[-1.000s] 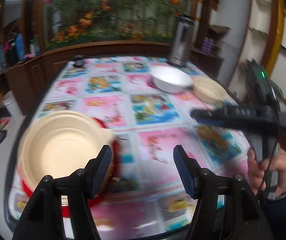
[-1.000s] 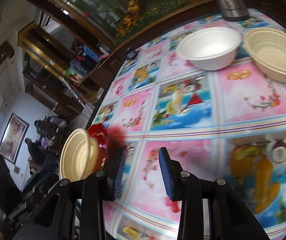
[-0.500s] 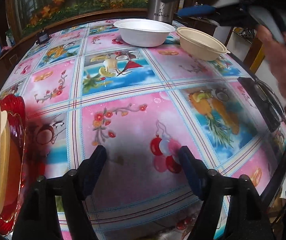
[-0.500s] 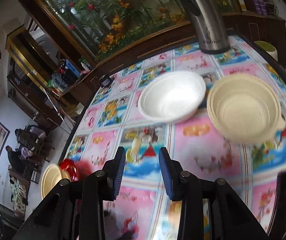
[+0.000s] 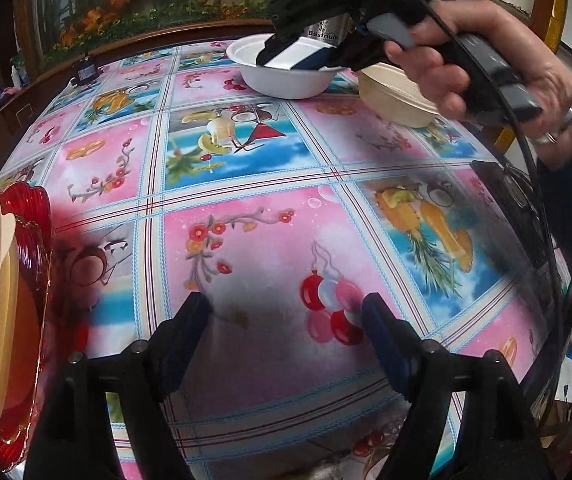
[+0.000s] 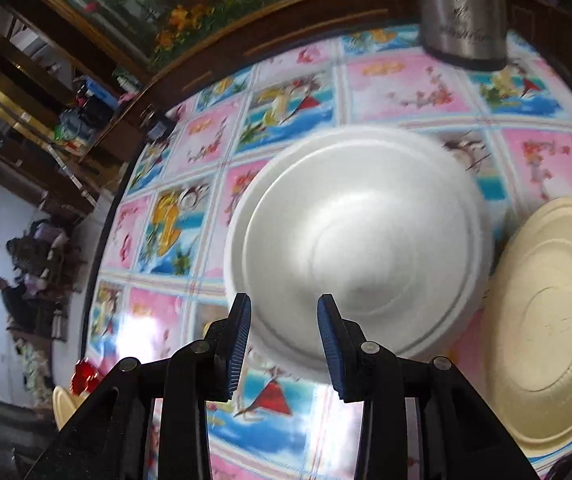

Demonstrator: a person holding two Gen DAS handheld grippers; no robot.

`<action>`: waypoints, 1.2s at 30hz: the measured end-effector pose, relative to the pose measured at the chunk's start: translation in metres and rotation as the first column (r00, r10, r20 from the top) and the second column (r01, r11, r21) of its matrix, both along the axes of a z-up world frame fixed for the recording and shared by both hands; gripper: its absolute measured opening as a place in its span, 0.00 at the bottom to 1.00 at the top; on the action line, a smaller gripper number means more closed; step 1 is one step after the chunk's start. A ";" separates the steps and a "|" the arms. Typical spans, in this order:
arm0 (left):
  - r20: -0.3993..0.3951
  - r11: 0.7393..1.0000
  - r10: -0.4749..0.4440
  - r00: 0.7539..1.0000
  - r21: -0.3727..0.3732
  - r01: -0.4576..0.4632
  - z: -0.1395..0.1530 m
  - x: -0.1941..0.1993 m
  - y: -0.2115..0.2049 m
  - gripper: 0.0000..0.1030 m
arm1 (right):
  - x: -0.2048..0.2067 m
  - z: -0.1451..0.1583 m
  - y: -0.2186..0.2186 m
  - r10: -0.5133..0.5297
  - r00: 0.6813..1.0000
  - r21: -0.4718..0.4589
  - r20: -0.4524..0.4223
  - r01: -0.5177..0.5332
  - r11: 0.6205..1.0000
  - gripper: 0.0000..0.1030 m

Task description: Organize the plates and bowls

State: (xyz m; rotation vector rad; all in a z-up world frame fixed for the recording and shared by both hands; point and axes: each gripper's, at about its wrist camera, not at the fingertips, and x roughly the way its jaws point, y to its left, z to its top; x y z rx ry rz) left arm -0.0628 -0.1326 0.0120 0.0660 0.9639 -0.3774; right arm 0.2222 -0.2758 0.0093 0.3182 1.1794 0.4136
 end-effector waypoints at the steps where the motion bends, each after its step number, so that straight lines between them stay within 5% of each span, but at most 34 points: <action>1: 0.000 1.000 0.003 1.000 -0.001 -0.003 0.000 0.000 0.001 0.76 | -0.006 0.000 0.002 0.016 1.000 -0.014 0.000 -0.016 1.000 0.38; 12: 0.029 0.999 0.050 0.998 0.015 -0.051 0.003 -0.021 0.015 0.76 | -0.164 0.004 -0.010 0.192 0.981 -0.067 -0.008 -0.192 0.979 0.46; 15: 0.032 0.998 0.058 0.998 0.013 -0.059 0.002 -0.023 0.017 0.76 | -0.234 0.025 -0.027 0.224 0.969 -0.016 0.102 -0.224 0.974 0.46; 17: 0.032 0.998 0.061 0.998 0.017 -0.061 0.001 -0.023 0.016 0.76 | -0.274 0.040 -0.049 0.155 0.964 0.016 0.214 -0.162 0.987 0.46; 20: 0.033 0.998 0.050 0.998 0.042 -0.051 -0.001 -0.022 0.012 0.76 | -0.315 0.054 -0.084 -0.019 0.915 0.018 0.404 0.013 1.000 0.46; 24: 0.042 0.996 0.041 0.998 0.072 -0.044 -0.002 -0.023 0.007 0.76 | -0.324 0.037 -0.111 -0.196 0.861 0.008 0.470 0.218 0.976 0.46; 36: 0.037 0.998 0.029 0.999 0.050 -0.031 -0.001 -0.023 0.007 0.76 | -0.323 0.036 -0.103 -0.217 0.809 0.037 0.546 0.235 0.971 0.46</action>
